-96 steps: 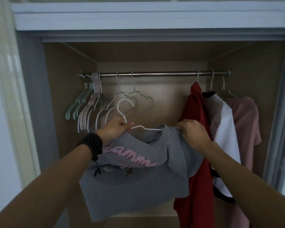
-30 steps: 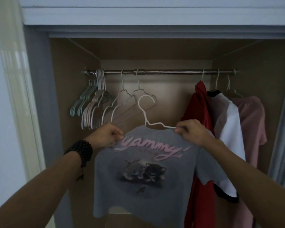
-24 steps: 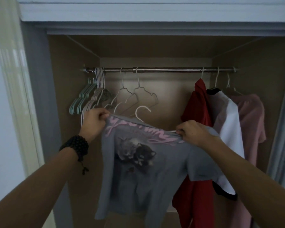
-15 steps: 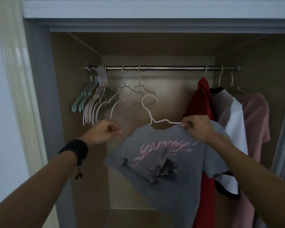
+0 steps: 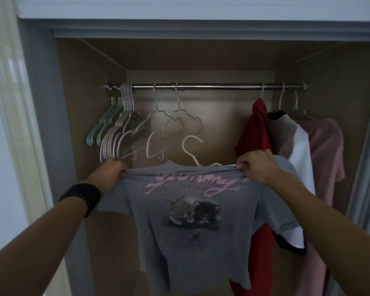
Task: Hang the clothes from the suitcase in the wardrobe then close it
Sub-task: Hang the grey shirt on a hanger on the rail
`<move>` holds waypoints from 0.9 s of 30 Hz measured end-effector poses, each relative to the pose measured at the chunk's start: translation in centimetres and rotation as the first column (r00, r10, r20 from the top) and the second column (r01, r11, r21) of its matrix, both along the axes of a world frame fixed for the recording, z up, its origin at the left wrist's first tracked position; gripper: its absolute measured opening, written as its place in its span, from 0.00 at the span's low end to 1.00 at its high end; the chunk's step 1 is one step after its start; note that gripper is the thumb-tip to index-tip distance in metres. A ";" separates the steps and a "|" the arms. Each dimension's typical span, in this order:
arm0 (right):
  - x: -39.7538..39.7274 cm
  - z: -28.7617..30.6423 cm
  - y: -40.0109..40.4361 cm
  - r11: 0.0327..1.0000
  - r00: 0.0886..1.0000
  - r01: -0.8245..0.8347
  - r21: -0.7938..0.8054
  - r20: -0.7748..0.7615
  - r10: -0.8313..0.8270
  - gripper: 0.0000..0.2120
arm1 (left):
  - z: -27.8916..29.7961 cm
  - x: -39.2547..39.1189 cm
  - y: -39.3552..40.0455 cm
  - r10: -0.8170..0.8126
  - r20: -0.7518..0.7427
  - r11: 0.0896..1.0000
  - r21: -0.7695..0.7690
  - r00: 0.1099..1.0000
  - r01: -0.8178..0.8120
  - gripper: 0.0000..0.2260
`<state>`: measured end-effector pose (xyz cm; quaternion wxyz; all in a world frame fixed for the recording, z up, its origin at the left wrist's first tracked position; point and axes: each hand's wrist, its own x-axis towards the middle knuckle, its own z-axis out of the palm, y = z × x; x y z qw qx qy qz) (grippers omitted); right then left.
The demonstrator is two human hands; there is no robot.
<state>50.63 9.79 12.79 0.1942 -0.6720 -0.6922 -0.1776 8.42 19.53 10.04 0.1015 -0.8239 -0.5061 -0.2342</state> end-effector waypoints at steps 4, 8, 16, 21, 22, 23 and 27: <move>-1.3 0.0 0.6 0.999 0.999 0.014 0.050 -0.048 -0.011 0.09 | -0.7 -0.2 -0.4 0.030 -0.157 0.999 -0.023 0.987 -0.034 0.11; -0.9 0.6 0.4 0.994 0.974 0.058 0.087 -0.224 -0.037 0.09 | -0.2 0.0 -0.9 -0.052 -0.097 0.968 -0.248 0.994 0.026 0.22; -2.5 1.2 0.4 0.992 0.918 -0.029 0.125 -0.389 0.076 0.09 | 0.0 4.8 -1.9 -0.239 0.027 0.867 -0.445 0.971 0.225 0.22; -1.1 1.0 -0.4 0.997 0.910 0.018 0.077 -0.414 0.016 0.07 | -1.0 3.4 -1.6 -0.048 -0.231 0.967 -0.256 0.972 -0.013 0.08; -0.9 0.8 -0.5 0.998 0.902 0.022 0.065 -0.432 0.008 0.07 | -0.9 3.1 -1.9 -0.042 -0.243 0.959 -0.281 0.969 -0.029 0.08; -0.8 0.6 -0.7 0.998 0.893 0.025 0.061 -0.450 0.005 0.07 | -0.8 3.1 -2.1 -0.062 -0.217 0.950 -0.312 0.974 -0.010 0.08; -1.9 0.4 -0.2 1.000 0.881 -0.010 0.019 -0.472 0.018 0.08 | 0.8 6.3 -2.9 -0.221 0.104 0.896 -0.371 0.970 0.244 0.09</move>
